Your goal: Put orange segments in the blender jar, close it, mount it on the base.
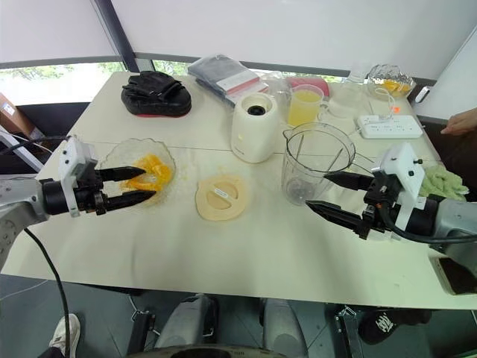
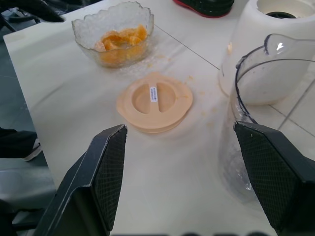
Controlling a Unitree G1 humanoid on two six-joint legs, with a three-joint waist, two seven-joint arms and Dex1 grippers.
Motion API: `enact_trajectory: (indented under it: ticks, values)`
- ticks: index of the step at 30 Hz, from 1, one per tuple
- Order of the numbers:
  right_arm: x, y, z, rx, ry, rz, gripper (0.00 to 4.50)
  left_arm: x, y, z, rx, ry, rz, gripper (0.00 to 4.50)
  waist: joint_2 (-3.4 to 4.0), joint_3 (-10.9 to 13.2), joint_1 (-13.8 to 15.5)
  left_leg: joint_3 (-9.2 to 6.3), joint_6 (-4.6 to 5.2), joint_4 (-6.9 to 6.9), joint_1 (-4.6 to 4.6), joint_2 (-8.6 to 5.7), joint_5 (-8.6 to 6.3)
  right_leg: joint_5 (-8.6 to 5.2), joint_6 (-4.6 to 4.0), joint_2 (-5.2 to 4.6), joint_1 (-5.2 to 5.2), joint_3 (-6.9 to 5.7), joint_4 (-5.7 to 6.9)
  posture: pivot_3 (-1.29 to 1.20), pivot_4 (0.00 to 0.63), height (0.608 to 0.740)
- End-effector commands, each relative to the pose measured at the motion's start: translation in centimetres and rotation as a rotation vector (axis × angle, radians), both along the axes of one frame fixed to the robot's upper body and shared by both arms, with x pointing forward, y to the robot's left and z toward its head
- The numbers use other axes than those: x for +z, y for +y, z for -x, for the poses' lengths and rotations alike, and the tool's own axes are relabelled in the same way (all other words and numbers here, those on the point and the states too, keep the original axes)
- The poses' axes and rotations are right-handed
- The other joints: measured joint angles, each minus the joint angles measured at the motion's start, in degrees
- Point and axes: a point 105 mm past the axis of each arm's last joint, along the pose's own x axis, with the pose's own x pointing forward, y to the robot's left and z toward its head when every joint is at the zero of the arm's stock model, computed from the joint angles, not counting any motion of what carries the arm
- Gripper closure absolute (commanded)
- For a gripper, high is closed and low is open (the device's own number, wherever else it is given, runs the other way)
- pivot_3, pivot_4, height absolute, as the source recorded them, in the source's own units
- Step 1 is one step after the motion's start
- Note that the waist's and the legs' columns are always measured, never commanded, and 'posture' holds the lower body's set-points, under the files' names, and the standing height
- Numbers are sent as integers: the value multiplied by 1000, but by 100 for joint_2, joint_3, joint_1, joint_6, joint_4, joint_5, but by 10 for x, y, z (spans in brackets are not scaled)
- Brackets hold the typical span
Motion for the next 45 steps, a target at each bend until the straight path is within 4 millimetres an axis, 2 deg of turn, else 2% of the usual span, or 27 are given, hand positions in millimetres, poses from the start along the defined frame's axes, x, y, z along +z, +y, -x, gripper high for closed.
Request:
enact_trajectory:
  ticks: [1,3,6,10,19,30,37,45]
  values:
    - [6,9,2,27,-48,-11,884,-1,17,-15,137,37,25,1206,0,0,-2,0,0,0,0,0,0,0,1,-1,0,0,0,0,150,740]
    - [4,12,1,27,-52,-22,884,-10,23,-26,234,79,47,1206,-1,0,1,-1,0,0,-1,0,0,1,2,0,0,0,-1,0,150,740]
    - [2,16,1,27,-57,-34,884,-19,23,-33,296,105,64,1206,-2,0,-1,-2,0,0,-2,0,0,3,7,-1,0,0,1,0,150,740]
    - [0,20,1,22,-64,-48,884,-42,28,-51,435,136,-11,1206,-10,1,15,-3,0,0,-2,-1,0,3,7,-1,0,0,3,0,150,740]
    - [-1,27,5,21,-68,-65,884,-62,38,-83,639,133,-75,1206,-16,-2,-4,-5,0,1,-3,-4,0,14,25,0,-1,-1,6,0,150,740]
    - [3,27,6,31,-63,-56,884,-77,27,-100,667,144,-102,1206,-21,-4,16,-5,0,2,-4,-4,0,15,27,-3,-1,-1,6,0,150,740]
    - [4,27,7,37,-59,-44,884,-76,13,-112,648,144,-49,1206,-21,-5,10,-6,0,2,-5,-5,0,16,28,-4,-1,-2,6,0,150,740]
    - [4,26,9,20,-67,-42,884,-91,14,-119,684,218,-41,1206,-22,-5,10,-5,0,3,-5,-5,0,17,29,0,-1,-4,10,0,150,740]
